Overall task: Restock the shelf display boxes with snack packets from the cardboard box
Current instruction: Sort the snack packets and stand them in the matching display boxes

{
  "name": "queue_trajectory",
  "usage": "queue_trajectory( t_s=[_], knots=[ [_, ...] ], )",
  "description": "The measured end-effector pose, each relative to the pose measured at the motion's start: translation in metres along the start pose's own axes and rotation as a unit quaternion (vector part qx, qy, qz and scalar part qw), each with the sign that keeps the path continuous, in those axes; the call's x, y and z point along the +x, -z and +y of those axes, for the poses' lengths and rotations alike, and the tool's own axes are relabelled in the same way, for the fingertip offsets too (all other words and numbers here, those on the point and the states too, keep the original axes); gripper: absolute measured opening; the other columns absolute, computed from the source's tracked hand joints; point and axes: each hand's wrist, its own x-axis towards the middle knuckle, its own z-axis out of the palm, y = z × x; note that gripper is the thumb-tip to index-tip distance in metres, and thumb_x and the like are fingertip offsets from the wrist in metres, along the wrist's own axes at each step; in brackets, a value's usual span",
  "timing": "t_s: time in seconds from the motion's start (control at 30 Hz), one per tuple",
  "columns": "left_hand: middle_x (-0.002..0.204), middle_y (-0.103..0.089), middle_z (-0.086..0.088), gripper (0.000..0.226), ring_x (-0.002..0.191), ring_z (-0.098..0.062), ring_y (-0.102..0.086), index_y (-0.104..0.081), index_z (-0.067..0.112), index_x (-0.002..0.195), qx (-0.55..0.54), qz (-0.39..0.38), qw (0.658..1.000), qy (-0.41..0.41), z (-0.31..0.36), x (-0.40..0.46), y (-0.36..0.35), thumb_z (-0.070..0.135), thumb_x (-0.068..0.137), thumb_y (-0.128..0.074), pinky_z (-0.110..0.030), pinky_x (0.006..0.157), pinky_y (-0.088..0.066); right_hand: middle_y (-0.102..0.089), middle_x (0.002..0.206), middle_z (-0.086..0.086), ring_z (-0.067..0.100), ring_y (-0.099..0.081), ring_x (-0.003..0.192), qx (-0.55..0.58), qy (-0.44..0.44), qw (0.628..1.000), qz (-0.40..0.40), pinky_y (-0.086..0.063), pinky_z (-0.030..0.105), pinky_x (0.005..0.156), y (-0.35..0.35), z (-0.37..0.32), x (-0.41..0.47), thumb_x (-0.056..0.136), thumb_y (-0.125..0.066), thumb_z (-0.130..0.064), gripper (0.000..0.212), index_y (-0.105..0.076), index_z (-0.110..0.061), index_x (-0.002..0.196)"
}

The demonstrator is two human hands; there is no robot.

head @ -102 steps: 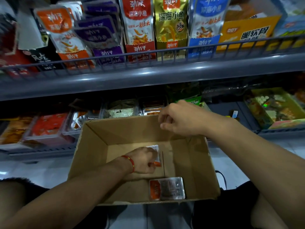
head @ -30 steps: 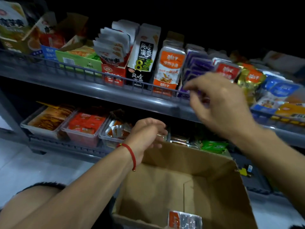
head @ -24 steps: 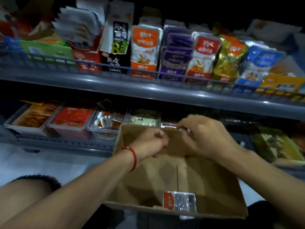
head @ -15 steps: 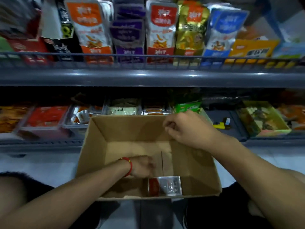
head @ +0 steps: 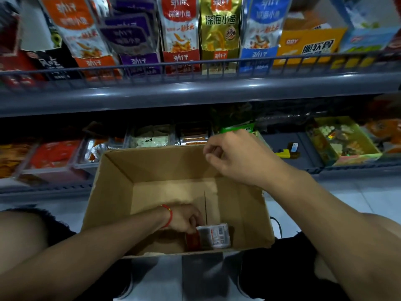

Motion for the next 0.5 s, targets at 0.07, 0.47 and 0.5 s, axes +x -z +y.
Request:
queue_trajectory(
  t_s=[0.07, 0.47, 0.5],
  knots=[
    [0.095, -0.074, 0.006, 0.016, 0.087, -0.007, -0.067, -0.078, 0.026, 0.095, 0.008, 0.007, 1.0, -0.022, 0.016, -0.012, 0.005, 0.016, 0.083, -0.078, -0.03, 0.087, -0.058, -0.071, 0.084, -0.011, 0.016, -0.068, 0.084, -0.002, -0.003, 1.0, -0.002, -0.059, 0.042, 0.076, 0.0, 0.001, 0.001, 0.095, -0.059, -0.034, 0.013, -0.07, -0.031, 0.101],
    [0.11, -0.064, -0.011, 0.02, 0.095, -0.008, -0.066, -0.079, 0.012, 0.089, -0.238, 0.33, 0.867, -0.286, 0.071, -0.102, 0.109, -0.006, 0.08, -0.078, -0.023, 0.087, -0.055, -0.071, 0.113, 0.001, 0.021, -0.068, 0.101, 0.218, -0.19, 0.951, -0.107, -0.058, 0.036, 0.084, -0.01, 0.003, 0.019, 0.106, -0.047, -0.043, 0.03, -0.064, -0.025, 0.122],
    [0.111, -0.065, -0.011, 0.02, 0.095, -0.008, -0.066, -0.079, 0.011, 0.09, -0.253, 0.34, 0.857, -0.294, 0.074, -0.112, 0.113, -0.006, 0.08, -0.077, -0.022, 0.087, -0.054, -0.073, 0.105, 0.002, 0.018, -0.069, 0.091, 0.308, -0.213, 0.921, -0.106, -0.056, 0.029, 0.073, -0.007, -0.004, 0.019, 0.107, -0.047, -0.04, 0.03, -0.068, -0.022, 0.119]
  ],
)
